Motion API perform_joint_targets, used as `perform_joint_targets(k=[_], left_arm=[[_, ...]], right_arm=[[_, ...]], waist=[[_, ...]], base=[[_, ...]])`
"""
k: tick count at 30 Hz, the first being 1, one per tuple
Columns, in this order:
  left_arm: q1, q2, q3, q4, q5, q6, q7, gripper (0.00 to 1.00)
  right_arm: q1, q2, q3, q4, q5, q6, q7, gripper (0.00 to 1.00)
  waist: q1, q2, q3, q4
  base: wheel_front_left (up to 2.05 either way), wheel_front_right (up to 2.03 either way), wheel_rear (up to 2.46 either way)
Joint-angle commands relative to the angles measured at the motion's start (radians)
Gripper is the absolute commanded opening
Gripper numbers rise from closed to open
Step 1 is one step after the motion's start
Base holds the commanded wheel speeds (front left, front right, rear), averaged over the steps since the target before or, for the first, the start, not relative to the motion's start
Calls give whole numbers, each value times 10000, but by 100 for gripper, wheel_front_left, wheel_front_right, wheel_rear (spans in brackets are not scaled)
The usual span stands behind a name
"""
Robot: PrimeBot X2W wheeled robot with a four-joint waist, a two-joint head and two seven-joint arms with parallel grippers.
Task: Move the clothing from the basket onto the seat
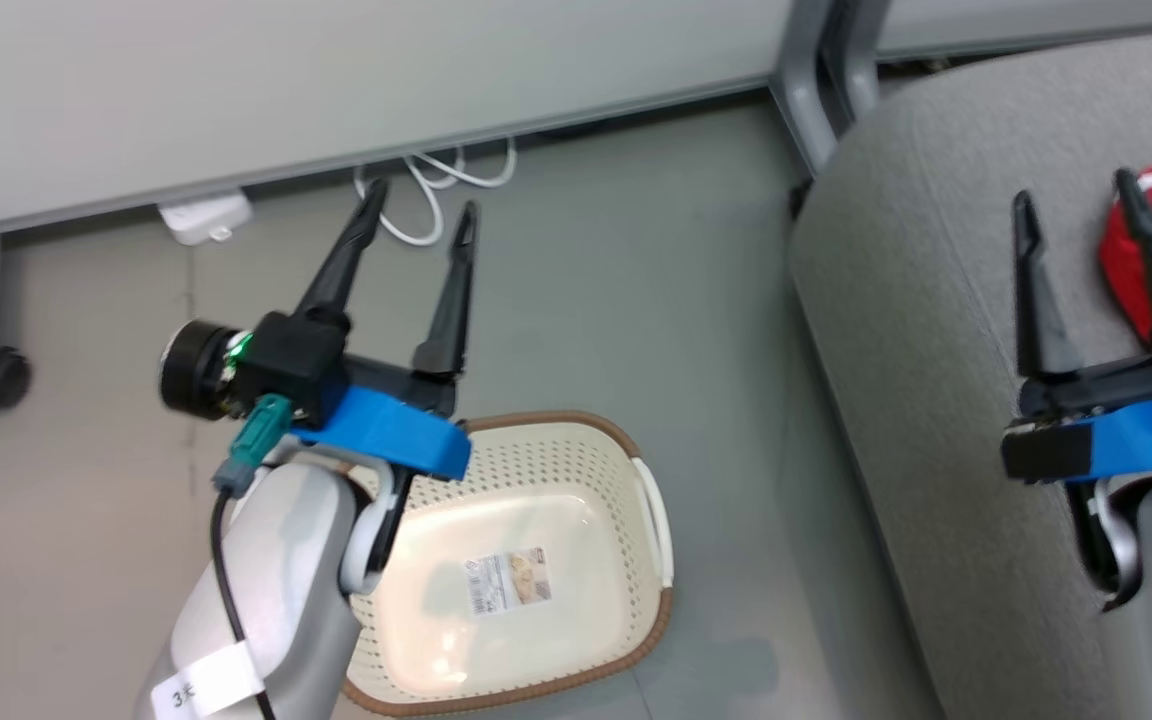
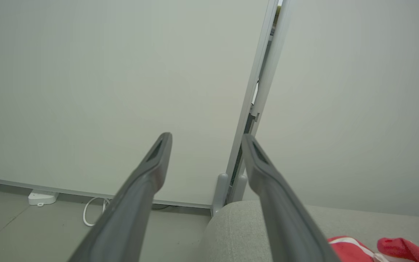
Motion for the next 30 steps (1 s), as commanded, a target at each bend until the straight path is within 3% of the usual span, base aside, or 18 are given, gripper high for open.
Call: perform_joint_targets(k=[1,15,30], left_arm=[[324,-23,355,-66,121,6,-45,100],[2433,-453,2351,-277,790,-356,-38,100],[4005,-766,3274,-408,1048,-823,-39,100]], right_arm=[[273,110,130,41,15,1,-4,100],[1984,795,133,192,323,1,-2,100],[3335,1141,-273,743,565,1,-4,100]], waist=[[1,0,-514,545],[1,0,-1740,1406],[1,0,-2531,1689]], base=[[0,0,0],[0,0,0],[0,0,0]])
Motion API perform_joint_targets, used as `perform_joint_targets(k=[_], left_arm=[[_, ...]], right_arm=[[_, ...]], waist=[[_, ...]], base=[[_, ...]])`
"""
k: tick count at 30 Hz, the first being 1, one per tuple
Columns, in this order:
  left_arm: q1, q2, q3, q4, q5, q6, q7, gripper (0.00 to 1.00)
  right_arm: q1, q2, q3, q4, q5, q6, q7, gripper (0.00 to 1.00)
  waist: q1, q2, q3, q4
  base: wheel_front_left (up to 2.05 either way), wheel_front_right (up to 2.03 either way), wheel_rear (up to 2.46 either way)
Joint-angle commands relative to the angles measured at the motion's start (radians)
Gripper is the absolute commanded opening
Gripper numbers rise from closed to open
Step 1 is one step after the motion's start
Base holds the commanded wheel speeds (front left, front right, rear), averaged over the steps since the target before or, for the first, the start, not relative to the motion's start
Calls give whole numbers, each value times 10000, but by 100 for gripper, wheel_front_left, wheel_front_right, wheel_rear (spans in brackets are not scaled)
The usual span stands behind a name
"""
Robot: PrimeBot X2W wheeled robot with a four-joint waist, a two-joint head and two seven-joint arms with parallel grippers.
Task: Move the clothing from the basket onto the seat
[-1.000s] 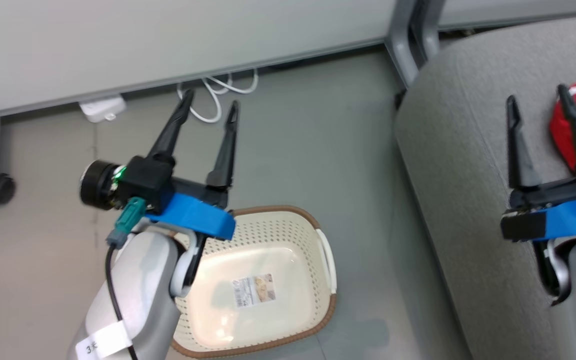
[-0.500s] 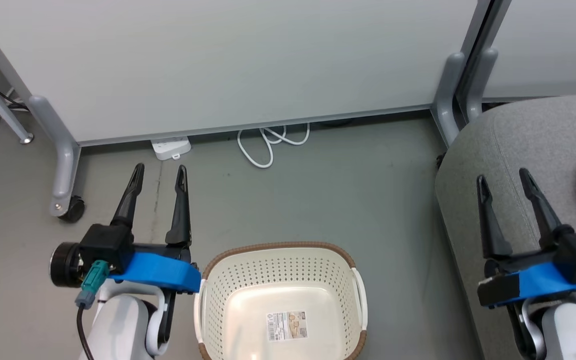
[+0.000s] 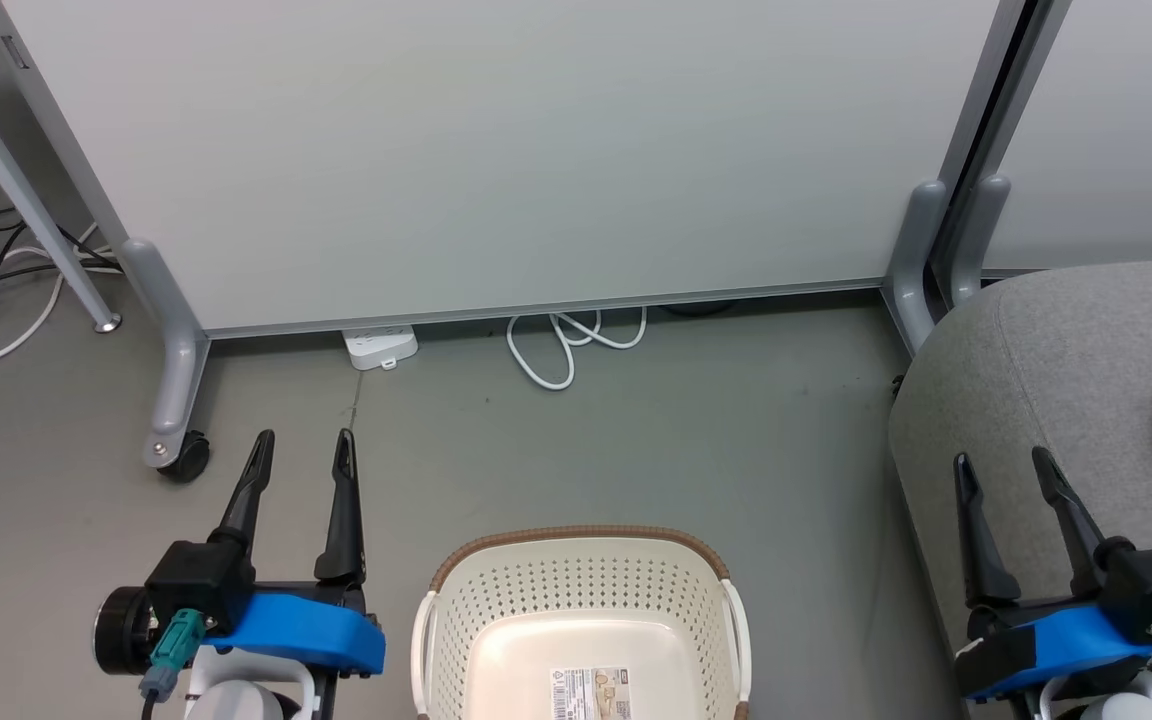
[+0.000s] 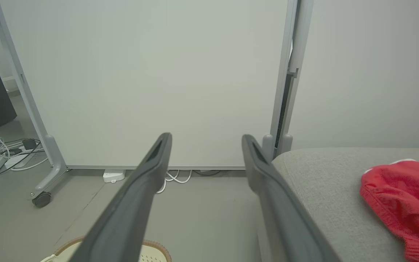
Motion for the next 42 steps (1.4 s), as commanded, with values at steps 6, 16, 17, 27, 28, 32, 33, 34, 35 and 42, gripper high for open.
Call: perform_joint_targets(k=[6,16,17,27,28,32,33,34,35,42], left_arm=[[296,-43,149,65,23,-104,-29,100],[413,-49,93,106,-227,-160,-29,100],[412,-49,87,102,-258,-162,-29,100],[484,-42,114,361,-149,-93,40,0],[570,-42,120,462,-166,-93,68,0],[586,-44,261,565,-968,-101,332,0],[579,-44,284,551,-1166,-103,382,0],[574,-44,305,536,-1361,-106,430,0],[570,-44,324,519,-1553,-108,476,0],[544,-44,451,408,-2831,-123,779,0]], right_arm=[[359,177,-69,84,82,1,-4,100],[454,275,-53,219,98,1,-4,100],[438,278,-50,231,114,1,-4,100],[373,290,-33,478,128,0,19,0],[435,301,-36,568,144,0,27,0],[355,316,-146,723,972,0,326,0],[346,316,-150,713,1184,0,380,0],[340,316,-148,699,1394,0,429,0],[336,317,-144,682,1600,0,473,0],[311,319,-111,568,2966,0,758,0]], waist=[[2,-1,-83,97],[2,-1,-145,116],[2,-1,-148,116],[2,-1,-164,102],[2,-1,-165,101],[2,-1,-163,81],[2,-1,-163,76],[2,-1,-162,71],[2,-1,-162,66],[2,-1,-157,32]], base=[[0,0,0],[0,0,0],[0,0,0],[0,0,0],[0,0,0],[0,0,0],[0,0,0],[0,0,0],[0,0,0],[0,0,0]])
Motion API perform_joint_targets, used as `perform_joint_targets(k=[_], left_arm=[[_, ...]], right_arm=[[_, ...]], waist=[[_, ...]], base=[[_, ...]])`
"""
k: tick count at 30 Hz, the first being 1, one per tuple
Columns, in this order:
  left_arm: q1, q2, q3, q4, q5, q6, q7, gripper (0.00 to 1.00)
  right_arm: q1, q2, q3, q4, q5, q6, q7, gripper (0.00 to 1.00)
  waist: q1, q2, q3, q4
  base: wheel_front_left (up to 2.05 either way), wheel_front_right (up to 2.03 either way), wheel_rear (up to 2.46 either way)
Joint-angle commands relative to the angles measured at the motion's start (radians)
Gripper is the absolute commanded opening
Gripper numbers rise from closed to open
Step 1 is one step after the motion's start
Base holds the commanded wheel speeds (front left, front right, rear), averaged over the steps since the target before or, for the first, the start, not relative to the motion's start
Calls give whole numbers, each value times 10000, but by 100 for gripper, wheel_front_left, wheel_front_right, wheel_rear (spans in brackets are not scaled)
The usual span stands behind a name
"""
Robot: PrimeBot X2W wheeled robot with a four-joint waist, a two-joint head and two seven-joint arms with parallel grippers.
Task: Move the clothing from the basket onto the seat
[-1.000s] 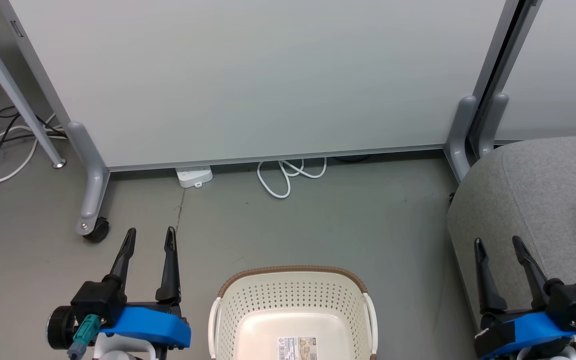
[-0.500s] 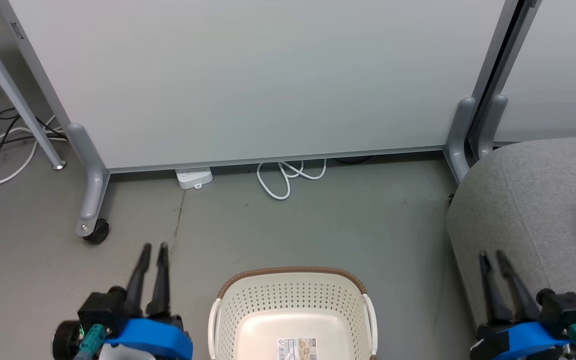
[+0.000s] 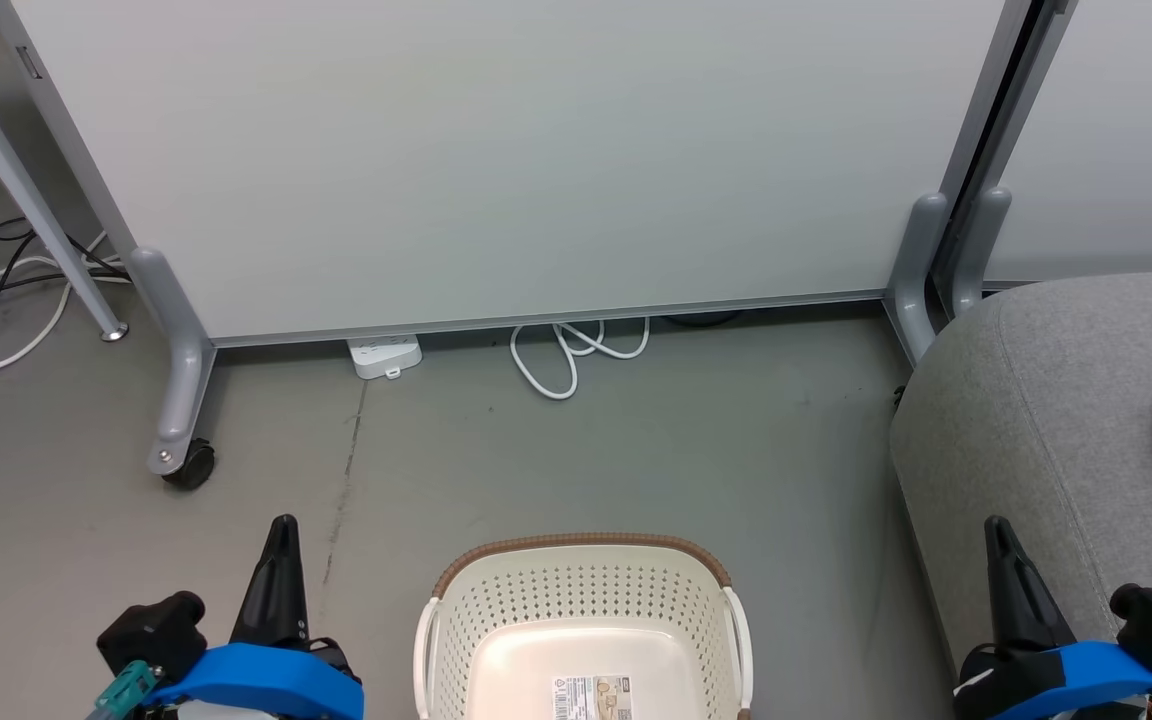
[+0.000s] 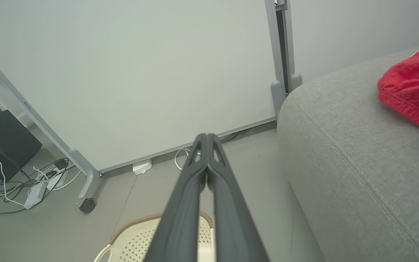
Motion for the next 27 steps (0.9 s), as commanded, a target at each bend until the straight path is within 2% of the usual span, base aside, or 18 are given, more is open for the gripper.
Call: perform_joint_targets(k=[1,27], left_arm=[[-297,8,116,-208,-443,-33,97,0],[-444,8,553,-452,-4202,-86,1060,0]], right_arm=[[-221,-30,-6,-202,481,0,89,0],[-446,-22,-47,-383,4477,1,1055,0]], waist=[[0,-1,1,-8],[0,-1,16,-130]], base=[[0,0,0],[0,0,0]])
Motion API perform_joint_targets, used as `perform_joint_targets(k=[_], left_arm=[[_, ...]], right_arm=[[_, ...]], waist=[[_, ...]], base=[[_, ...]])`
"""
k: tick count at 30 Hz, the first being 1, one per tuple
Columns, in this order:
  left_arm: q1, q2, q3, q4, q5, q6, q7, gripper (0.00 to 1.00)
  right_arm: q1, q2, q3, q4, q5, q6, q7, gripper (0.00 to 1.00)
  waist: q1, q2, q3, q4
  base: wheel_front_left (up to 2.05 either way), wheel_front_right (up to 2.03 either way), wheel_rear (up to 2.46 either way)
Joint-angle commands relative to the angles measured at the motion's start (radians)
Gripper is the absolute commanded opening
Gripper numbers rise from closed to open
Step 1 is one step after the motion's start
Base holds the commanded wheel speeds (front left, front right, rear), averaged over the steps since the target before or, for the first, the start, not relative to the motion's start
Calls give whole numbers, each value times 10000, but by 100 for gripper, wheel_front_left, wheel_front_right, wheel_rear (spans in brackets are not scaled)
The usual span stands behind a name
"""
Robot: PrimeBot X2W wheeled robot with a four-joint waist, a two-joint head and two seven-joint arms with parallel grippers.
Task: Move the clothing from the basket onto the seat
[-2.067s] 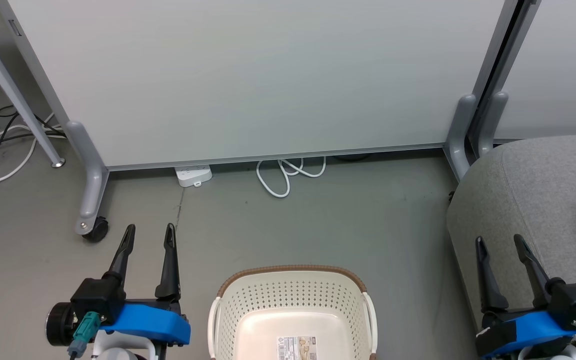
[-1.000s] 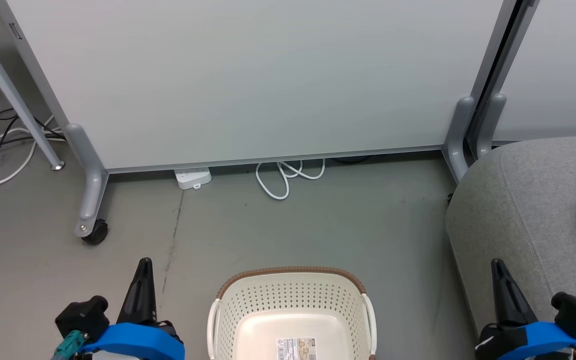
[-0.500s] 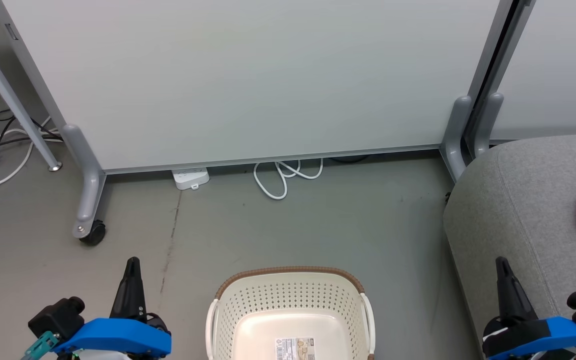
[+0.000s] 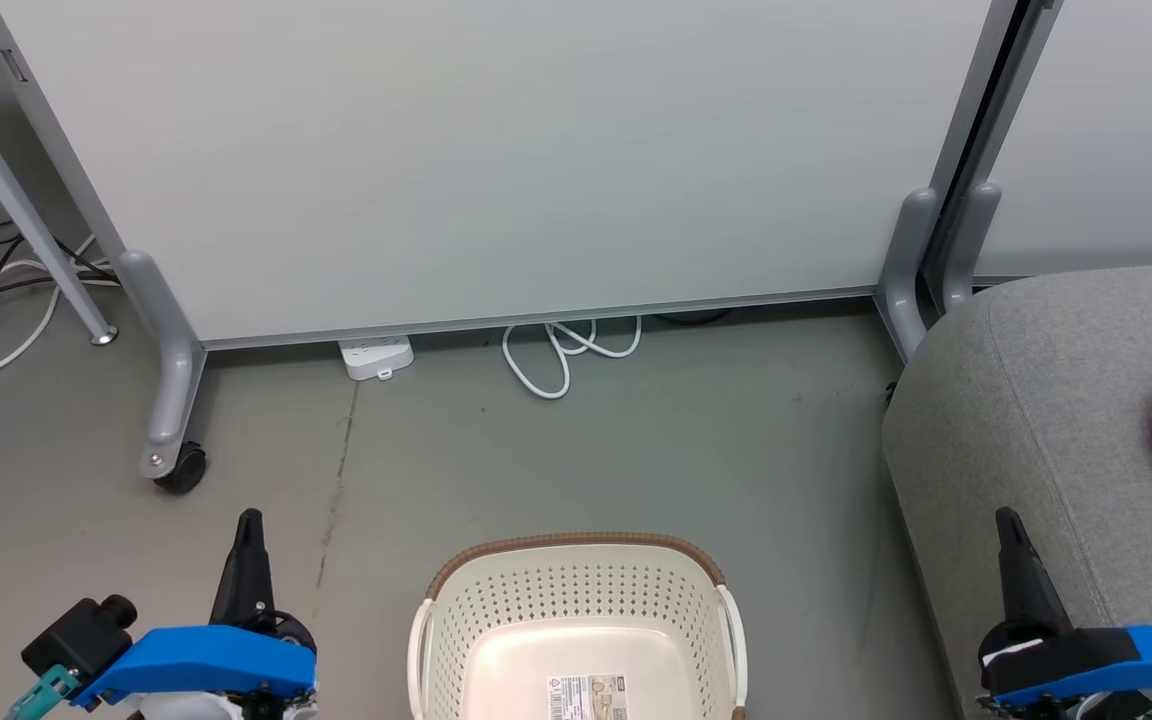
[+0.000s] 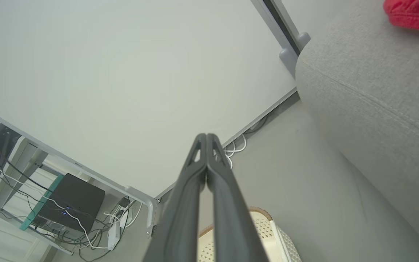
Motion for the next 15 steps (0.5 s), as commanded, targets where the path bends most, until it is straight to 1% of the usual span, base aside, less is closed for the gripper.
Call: perform_joint_targets(k=[1,15], left_arm=[[-294,8,68,-171,-233,-80,65,0],[-361,9,271,-269,-1926,-93,508,0]], right_arm=[[-329,-28,-20,-150,259,3,44,0],[-421,-23,-50,-219,2054,3,499,0]], waist=[[0,0,0,-4],[0,0,9,-72]], base=[[0,0,0],[0,0,0]])
